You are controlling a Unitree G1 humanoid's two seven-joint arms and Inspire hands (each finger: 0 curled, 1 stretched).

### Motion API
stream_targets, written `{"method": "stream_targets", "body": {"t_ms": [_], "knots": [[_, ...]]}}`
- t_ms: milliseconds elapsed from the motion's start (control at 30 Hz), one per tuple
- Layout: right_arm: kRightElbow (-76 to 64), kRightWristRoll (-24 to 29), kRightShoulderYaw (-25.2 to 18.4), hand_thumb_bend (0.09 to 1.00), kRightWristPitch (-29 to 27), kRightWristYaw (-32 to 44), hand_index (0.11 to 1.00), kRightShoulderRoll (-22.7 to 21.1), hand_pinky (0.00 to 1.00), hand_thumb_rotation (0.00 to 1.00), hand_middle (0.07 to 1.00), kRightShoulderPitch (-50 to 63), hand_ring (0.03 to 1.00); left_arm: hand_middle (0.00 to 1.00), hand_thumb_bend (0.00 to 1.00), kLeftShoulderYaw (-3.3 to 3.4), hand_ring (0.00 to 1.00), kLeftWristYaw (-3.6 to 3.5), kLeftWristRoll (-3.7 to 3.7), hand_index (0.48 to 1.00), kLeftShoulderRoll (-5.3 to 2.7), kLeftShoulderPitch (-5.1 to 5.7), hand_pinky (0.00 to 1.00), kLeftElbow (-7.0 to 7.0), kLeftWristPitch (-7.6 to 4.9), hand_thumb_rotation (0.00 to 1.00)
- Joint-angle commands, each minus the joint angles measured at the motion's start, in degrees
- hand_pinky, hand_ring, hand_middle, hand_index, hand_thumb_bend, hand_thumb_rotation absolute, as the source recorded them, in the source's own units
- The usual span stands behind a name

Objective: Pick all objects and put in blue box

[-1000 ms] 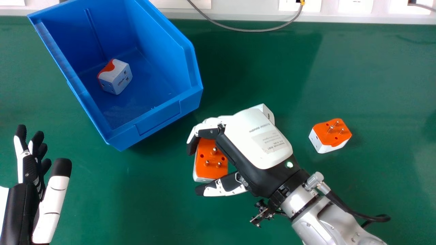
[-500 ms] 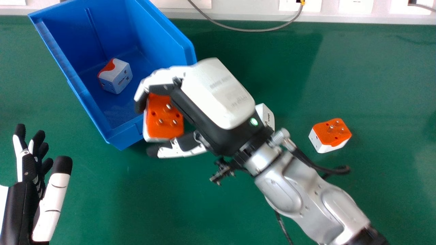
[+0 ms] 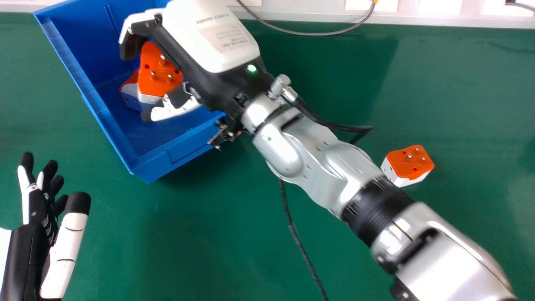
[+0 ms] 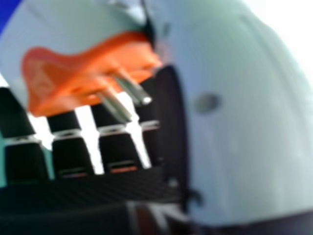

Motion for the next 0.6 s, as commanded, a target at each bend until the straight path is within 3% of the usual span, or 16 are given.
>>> {"method": "stream_targets", "body": {"t_ms": [0,200,567], "knots": [[3.13,0.20,0.21,0.489,1.87,-1.35,0.497,2.23,0.34,0.00,0.553,-6.37,0.459,0.99,0.72,0.16,0.97,0.04,-0.87,0.998,-0.14,0.51,0.93,-1.56,-0.37,0.91],[10.54,1.00,0.70,0.488,4.83,-2.95,0.546,5.90,0.32,0.00,0.546,-12.50,0.442,0.99,0.72,0.02,0.97,-0.17,-1.22,0.997,-0.34,1.08,0.93,-2.12,-0.18,0.90],[17.74,2.93,1.75,0.493,7.62,-0.31,0.529,9.47,0.33,0.00,0.522,-17.85,0.437,0.99,0.71,-0.75,0.97,0.33,-0.63,0.995,-1.37,1.34,0.93,-3.01,-0.04,0.90]]}}
